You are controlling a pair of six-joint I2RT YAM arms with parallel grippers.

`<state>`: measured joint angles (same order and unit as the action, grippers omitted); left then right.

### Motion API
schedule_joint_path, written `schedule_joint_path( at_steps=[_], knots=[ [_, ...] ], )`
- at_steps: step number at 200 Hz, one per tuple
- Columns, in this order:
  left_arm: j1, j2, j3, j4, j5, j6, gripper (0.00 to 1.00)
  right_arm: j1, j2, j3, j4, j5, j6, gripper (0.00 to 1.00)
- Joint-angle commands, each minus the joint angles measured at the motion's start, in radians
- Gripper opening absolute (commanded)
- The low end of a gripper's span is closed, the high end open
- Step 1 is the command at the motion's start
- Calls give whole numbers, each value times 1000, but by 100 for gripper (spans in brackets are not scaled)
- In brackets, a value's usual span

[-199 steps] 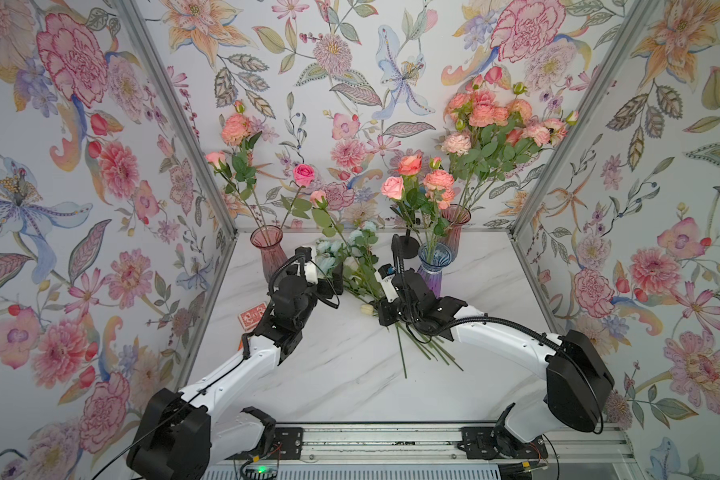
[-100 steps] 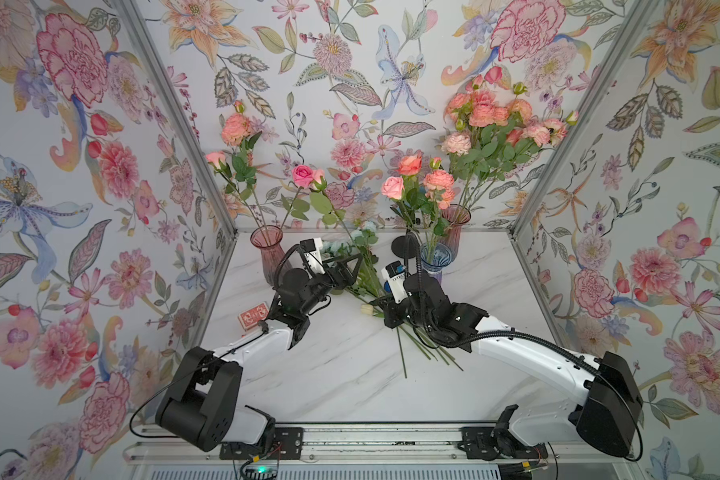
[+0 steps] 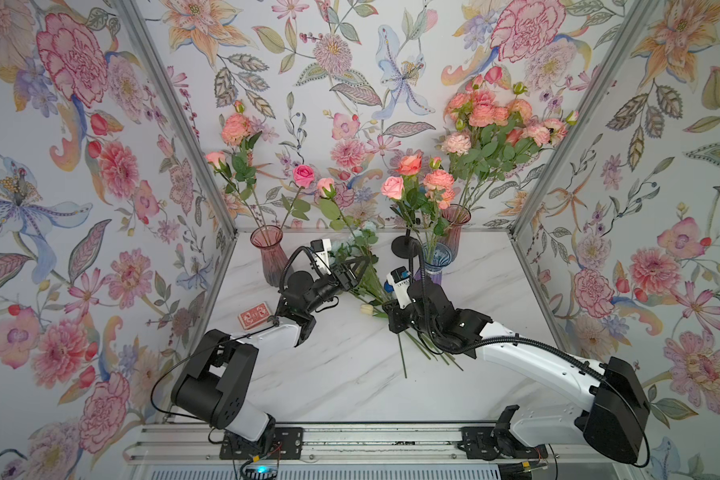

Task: Place the pink flowers into the vase
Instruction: Place the flower in the vase.

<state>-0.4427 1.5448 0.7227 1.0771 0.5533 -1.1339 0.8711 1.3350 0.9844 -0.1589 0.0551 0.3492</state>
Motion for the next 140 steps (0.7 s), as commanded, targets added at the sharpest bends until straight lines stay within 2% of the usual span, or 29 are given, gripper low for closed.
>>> schedule_joint_path(
  at_steps=[1, 58, 111, 140],
  knots=[
    [-7, 42, 24, 89, 32, -39, 71, 9, -4, -10, 28, 15, 18, 0],
    [-13, 64, 56, 76, 33, -23, 53, 11, 6, -12, 41, 6, 25, 0],
    [-32, 70, 72, 72, 23, -23, 48, 13, 27, -23, 58, -4, 32, 0],
    [-32, 64, 75, 66, 19, -18, 36, 14, 29, -23, 58, 2, 29, 0]
  ],
)
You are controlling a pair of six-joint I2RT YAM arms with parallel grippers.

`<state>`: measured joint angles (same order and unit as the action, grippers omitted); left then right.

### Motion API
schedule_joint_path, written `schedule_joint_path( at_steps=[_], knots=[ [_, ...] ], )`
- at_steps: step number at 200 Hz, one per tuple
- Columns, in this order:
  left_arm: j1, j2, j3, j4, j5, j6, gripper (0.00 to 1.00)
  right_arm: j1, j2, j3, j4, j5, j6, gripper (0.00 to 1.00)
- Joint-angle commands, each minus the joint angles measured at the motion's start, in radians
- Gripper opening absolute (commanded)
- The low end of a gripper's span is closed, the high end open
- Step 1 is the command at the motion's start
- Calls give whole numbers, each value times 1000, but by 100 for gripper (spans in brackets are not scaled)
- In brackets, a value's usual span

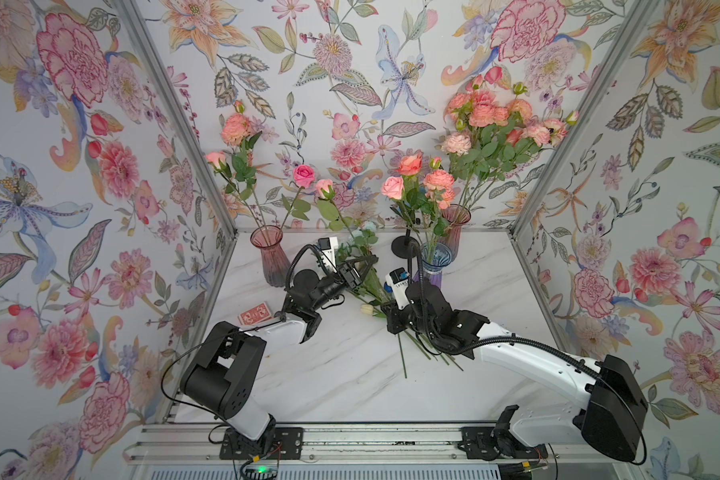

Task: Place the pink flowers into the vase
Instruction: Place the flower in the vase.

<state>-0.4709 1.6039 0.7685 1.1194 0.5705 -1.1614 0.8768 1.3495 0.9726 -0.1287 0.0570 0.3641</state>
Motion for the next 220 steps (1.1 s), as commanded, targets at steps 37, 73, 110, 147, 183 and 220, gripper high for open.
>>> schedule_joint_path(
  at_steps=[37, 73, 110, 147, 183, 220],
  knots=[
    [-5, -9, 33, 7, 8, 24, 25, 7, 23, -15, 34, -2, 14, 0],
    [-10, -1, 39, -3, 9, 28, 14, 8, 23, -17, 45, -10, 13, 0],
    [-23, -12, 68, -92, 18, 86, 0, 5, 38, -25, 63, -16, 8, 0],
    [-28, -22, 89, -165, 24, 139, 0, -3, 43, -15, 55, -18, -2, 5],
    [-34, -31, 128, -284, 15, 236, 0, -9, 27, -29, 49, -11, 1, 16],
    [-34, -99, 182, -468, -22, 384, 0, -23, 15, -43, 32, -14, 0, 30]
  ],
)
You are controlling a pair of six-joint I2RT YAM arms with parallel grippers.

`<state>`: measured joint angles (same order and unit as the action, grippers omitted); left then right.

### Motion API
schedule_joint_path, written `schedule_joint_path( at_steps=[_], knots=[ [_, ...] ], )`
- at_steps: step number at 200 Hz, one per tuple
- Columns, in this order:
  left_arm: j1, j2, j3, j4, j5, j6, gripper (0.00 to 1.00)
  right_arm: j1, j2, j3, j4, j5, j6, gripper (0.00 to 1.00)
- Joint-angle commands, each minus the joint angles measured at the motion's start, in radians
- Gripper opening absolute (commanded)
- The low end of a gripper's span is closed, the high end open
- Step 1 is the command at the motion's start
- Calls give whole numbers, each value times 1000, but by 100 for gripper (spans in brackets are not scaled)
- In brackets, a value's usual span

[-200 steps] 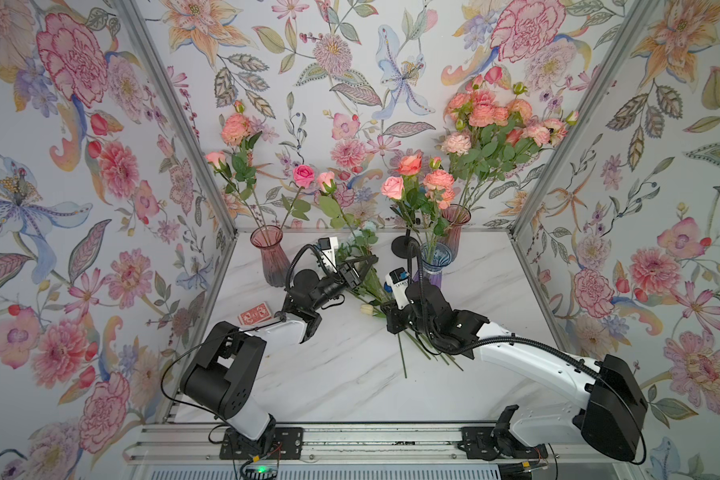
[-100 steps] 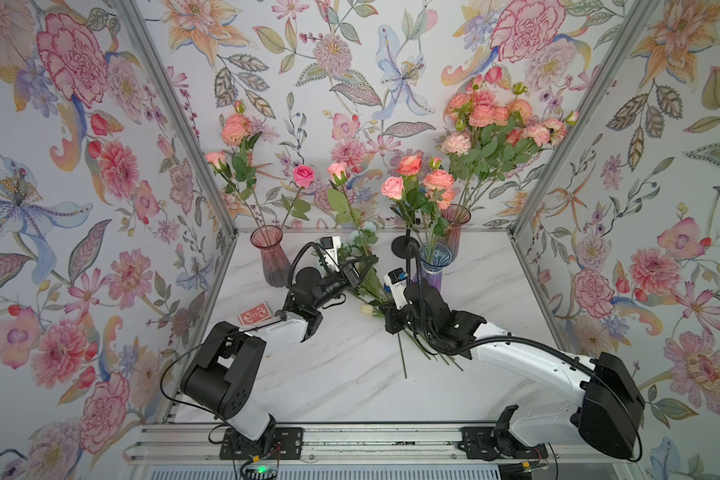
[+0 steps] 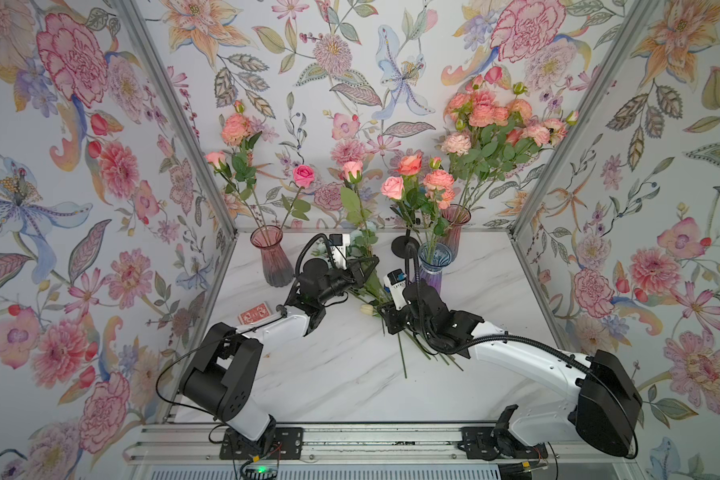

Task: Place the pink flowers into the vase
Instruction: Place the flower in the vase.

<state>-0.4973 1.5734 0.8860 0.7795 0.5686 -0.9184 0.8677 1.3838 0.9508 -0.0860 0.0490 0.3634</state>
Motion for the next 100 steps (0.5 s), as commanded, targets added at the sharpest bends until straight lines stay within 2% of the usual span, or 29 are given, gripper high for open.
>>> schedule_joint_path(
  at_steps=[1, 18, 28, 48, 92, 100],
  knots=[
    [-7, -70, 66, -133, -21, 146, 0, -13, -20, -21, -11, -6, 1, 30],
    [-7, -85, 96, -206, -31, 210, 0, -16, -26, -27, -12, -13, -2, 35],
    [-8, -93, 114, -247, -44, 242, 0, -16, -29, -29, -15, -13, -3, 45],
    [-7, -111, 136, -311, -68, 305, 0, -19, -32, -36, -16, -10, -4, 57],
    [-8, -171, 176, -428, -140, 429, 0, -21, -41, -51, -15, 1, -6, 100],
    [-7, -186, 185, -452, -159, 457, 0, -21, -44, -54, -16, 1, -6, 99]
  ],
)
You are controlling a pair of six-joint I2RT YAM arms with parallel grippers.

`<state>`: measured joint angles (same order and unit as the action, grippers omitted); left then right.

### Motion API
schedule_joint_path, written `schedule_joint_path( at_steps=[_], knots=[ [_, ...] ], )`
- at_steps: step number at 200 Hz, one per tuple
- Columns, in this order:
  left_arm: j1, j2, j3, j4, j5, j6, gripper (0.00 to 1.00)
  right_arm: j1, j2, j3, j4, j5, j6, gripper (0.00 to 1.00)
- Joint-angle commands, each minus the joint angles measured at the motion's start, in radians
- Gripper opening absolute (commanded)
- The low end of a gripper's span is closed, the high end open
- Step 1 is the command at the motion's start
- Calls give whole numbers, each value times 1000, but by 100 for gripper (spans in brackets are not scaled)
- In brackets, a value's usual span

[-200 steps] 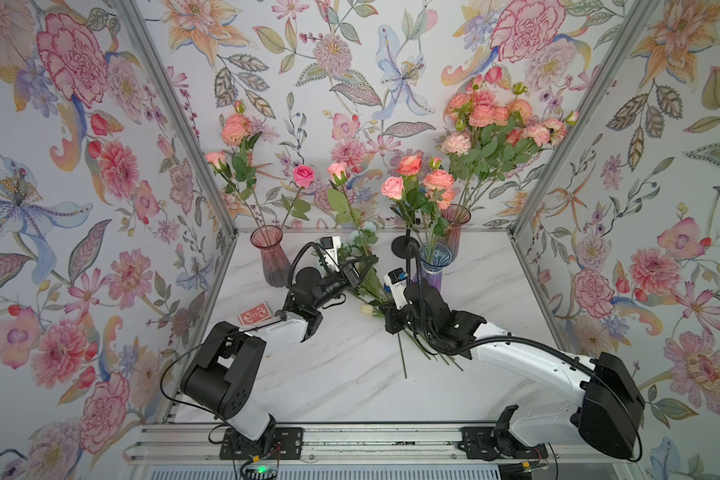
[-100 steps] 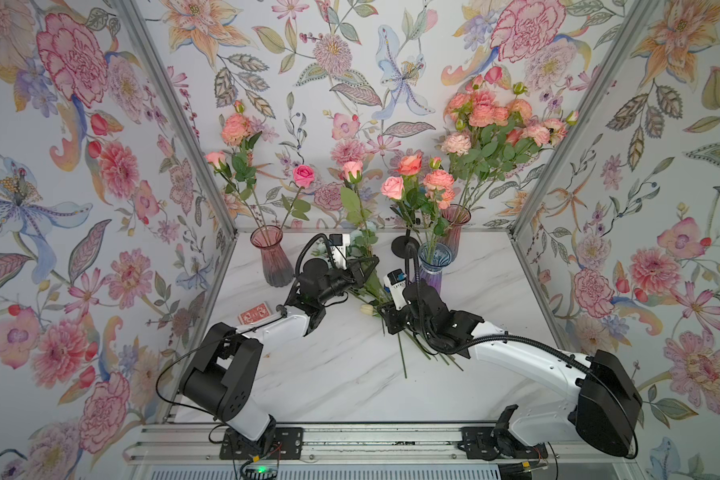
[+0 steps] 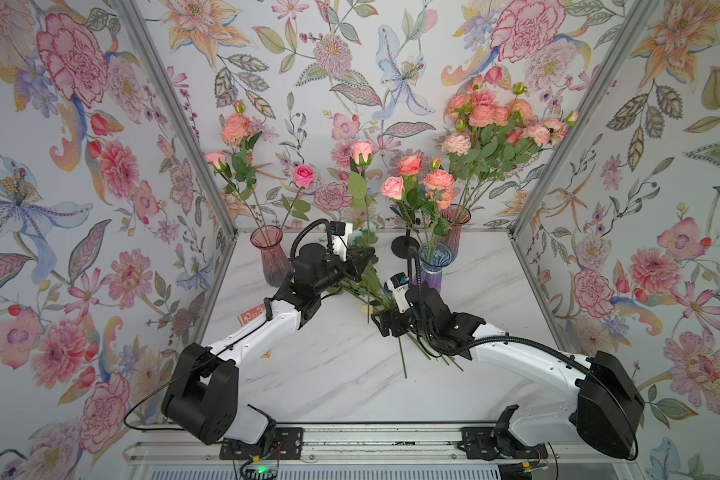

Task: Place the pink flowers into the vase
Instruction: Place the flower in the vase.

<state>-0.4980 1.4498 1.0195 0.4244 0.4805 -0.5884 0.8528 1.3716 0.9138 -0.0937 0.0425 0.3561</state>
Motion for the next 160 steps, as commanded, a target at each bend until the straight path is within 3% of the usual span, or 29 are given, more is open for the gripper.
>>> schedule_joint_path(
  at_steps=[1, 68, 118, 160],
  knots=[
    [-6, -64, 54, -100, -73, 131, 0, -6, -32, -17, -8, 8, 0, 99],
    [13, -193, 229, -312, -291, 395, 0, -8, -52, -50, 7, 16, 2, 99],
    [93, -303, 235, -206, -491, 489, 0, -9, -49, -61, 27, 5, 3, 100],
    [247, -337, 221, -82, -584, 493, 0, -9, -49, -65, 35, -13, -7, 99]
  ],
)
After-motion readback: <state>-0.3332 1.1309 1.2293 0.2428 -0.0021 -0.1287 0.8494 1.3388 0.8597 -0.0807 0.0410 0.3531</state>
